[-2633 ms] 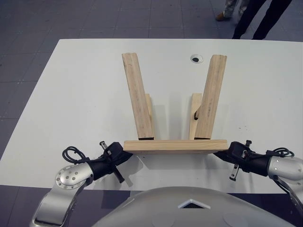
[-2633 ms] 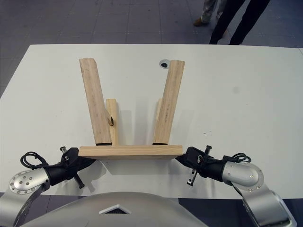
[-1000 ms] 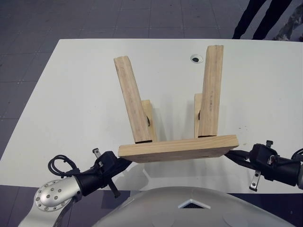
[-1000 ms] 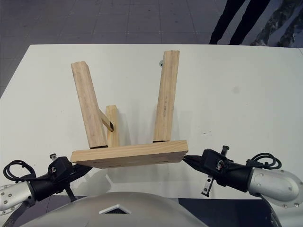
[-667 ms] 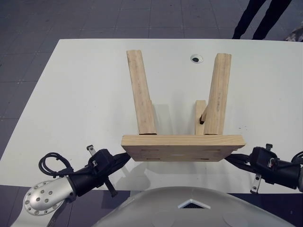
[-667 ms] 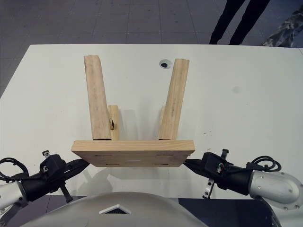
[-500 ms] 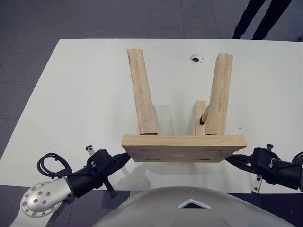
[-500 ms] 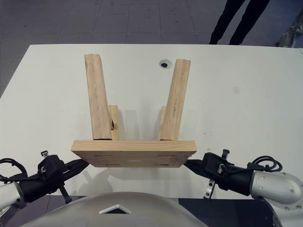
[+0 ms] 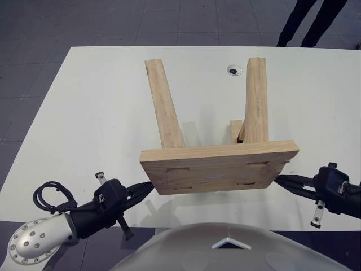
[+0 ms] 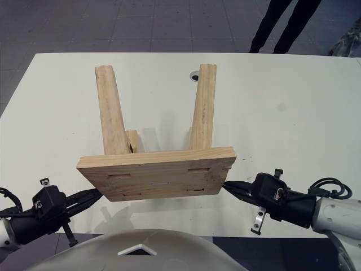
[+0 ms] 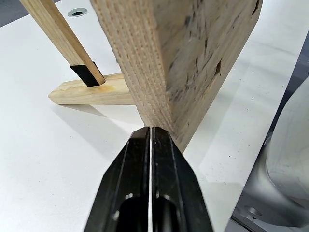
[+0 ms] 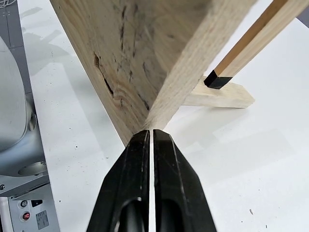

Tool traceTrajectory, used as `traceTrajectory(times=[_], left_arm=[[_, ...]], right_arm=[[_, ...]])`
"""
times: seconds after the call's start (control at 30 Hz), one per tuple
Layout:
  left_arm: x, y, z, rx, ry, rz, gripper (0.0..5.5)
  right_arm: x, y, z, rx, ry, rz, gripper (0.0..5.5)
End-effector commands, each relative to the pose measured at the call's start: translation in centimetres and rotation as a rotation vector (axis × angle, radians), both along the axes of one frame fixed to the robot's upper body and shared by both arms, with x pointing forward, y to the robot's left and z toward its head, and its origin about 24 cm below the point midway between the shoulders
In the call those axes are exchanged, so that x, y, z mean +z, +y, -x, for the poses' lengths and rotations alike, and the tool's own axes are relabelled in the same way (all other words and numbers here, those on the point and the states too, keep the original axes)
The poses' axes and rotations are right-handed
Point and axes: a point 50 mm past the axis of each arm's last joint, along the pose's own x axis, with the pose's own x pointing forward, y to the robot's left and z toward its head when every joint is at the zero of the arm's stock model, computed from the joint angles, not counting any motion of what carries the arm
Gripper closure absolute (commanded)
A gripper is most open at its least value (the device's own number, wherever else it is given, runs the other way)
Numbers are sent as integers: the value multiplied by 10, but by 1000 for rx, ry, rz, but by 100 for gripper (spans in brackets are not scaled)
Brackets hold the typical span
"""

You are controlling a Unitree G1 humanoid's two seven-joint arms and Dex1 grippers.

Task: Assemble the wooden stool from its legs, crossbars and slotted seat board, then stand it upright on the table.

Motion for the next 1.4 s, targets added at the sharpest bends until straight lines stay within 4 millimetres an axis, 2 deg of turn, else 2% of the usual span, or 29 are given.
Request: traceTrajectory(times=[0.03, 0.3, 0.67, 0.97, 1.4], left_arm=[[20, -16, 1, -155, -83, 105, 540], [27, -14, 0, -164, -115, 103, 540], [28, -15, 6, -203, -109, 113, 540], [47, -10, 4, -226, -188, 124, 540], [45, -14, 10, -276, -162, 146, 540]], right_arm=[[10, 18, 10, 153, 19, -120, 537], [15, 22, 20, 207, 28, -144, 537], [33, 21, 13, 190, -29, -232, 537], [30, 23, 17, 223, -2, -210, 537], [46, 19, 18, 241, -45, -236, 537]])
